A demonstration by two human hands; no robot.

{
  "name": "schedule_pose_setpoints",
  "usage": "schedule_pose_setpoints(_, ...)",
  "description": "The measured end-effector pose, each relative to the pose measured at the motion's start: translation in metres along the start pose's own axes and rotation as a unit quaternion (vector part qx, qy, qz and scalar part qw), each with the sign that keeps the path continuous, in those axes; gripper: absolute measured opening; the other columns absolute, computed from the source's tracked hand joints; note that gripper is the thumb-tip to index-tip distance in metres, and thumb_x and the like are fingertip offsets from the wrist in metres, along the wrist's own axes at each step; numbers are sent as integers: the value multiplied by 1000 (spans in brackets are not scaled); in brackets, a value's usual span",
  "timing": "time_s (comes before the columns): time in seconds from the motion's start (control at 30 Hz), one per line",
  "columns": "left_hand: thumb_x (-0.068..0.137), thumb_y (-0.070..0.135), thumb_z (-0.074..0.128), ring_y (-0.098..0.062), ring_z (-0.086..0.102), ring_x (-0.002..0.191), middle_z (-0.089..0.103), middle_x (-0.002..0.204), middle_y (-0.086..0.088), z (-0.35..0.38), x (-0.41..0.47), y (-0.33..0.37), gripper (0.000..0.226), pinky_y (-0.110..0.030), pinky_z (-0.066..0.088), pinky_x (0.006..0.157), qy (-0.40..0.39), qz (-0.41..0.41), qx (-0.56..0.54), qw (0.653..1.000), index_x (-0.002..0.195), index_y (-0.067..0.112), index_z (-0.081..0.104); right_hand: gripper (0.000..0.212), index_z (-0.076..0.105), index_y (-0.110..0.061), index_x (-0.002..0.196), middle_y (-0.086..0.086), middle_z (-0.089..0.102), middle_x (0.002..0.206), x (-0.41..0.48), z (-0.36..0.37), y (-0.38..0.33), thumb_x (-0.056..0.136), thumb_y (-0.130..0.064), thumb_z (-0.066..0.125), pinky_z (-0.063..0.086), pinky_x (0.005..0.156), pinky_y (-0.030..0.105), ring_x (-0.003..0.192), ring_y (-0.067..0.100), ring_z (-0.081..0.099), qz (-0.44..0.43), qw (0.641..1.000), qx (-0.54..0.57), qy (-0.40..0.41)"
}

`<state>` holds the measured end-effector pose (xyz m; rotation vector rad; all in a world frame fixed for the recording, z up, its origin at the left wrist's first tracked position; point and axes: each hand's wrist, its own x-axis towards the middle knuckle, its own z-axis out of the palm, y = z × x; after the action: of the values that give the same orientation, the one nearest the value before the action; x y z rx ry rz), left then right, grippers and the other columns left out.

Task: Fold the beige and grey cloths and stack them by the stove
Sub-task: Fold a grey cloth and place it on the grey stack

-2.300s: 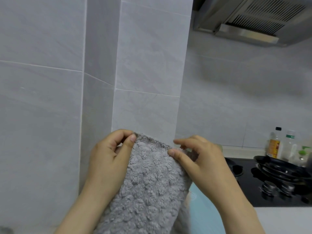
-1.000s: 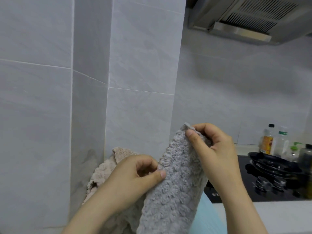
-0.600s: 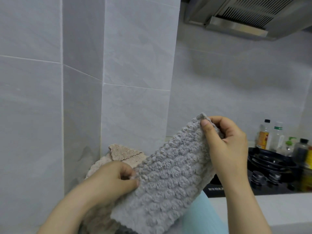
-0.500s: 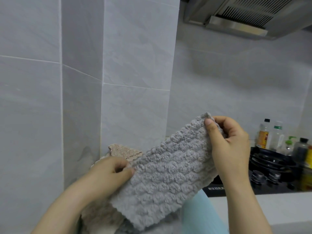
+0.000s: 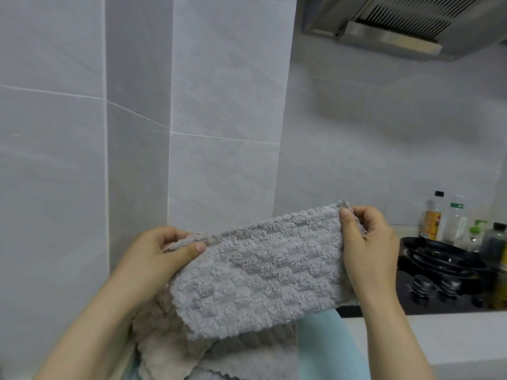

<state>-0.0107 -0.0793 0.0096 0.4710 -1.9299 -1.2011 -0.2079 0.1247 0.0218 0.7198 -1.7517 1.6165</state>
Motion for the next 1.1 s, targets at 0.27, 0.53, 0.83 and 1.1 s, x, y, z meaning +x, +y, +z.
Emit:
schedule_pose_setpoints(0.27,61,47,83,-34,70,87,73,93,-17,14,-4,12,60,-53,50,88,-32,-34,-140,989,96,2,67,16,64,-18,87,-10,65,82,-5,8,-12,94,-31,58,41,66,28,78,4,57,-2,999,-6,-49)
schedule_pose_setpoints(0.53,82,36,69,-24,62,101,61,113,-8,23,6,-20,49,-45,52,91,3,-104,-18,994,123,16,52,17,58,-13,92,-5,59,81,-11,20,1,98,-26,50,37,67,31,72,10,52,99,994,-11,-53)
schedule_pose_setpoints(0.83,71,52,72,-15,51,65,56,70,5,36,-3,-32,38,-25,38,63,-180,-154,311,920,73,19,53,12,57,-15,100,-10,54,74,-10,24,13,98,-25,50,39,70,32,68,6,49,160,985,0,-71)
schedule_pose_setpoints(1.1,74,38,72,-12,45,63,54,72,2,62,-7,-47,31,-26,34,55,-61,-102,318,941,71,18,49,14,58,-15,101,-6,54,67,-10,25,8,98,-26,50,41,62,29,62,12,49,151,985,14,-78)
